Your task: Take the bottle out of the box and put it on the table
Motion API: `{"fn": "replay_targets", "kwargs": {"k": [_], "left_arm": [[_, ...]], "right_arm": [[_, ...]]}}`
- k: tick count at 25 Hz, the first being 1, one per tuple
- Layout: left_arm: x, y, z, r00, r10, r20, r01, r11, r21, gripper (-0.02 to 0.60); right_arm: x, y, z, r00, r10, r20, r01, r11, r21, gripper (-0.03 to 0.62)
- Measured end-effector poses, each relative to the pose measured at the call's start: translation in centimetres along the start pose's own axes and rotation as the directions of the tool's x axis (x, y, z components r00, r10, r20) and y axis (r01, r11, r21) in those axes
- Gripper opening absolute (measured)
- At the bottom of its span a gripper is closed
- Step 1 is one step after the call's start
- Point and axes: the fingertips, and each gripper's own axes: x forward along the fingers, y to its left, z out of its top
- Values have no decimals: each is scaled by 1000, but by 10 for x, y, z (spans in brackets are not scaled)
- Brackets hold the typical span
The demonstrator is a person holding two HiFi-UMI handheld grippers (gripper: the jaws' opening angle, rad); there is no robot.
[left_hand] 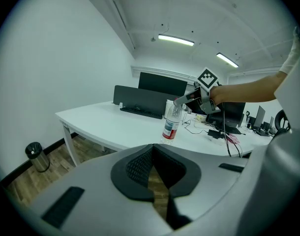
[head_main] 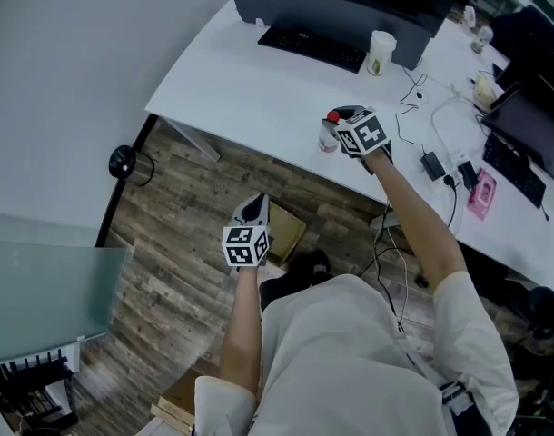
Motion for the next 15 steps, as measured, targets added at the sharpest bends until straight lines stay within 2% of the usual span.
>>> {"fn": "replay_targets", "kwargs": {"k": [6,13,15], "left_arm": [[-7,5,-5,1000,-5,-1,5,1000,-2,12],[-27,14,-17,1000,-11,-4,11,1000,-11,12],[-34,18,-16,1000,-19,3,19,1000,-3,12]], "right_arm": [[-1,-12,0,991,-99,88,90,991,94,186],[4,-17,-3,982,-163,97,148,979,142,196],[3,-21,-4,976,-194,97,177,970,166,224]]}}
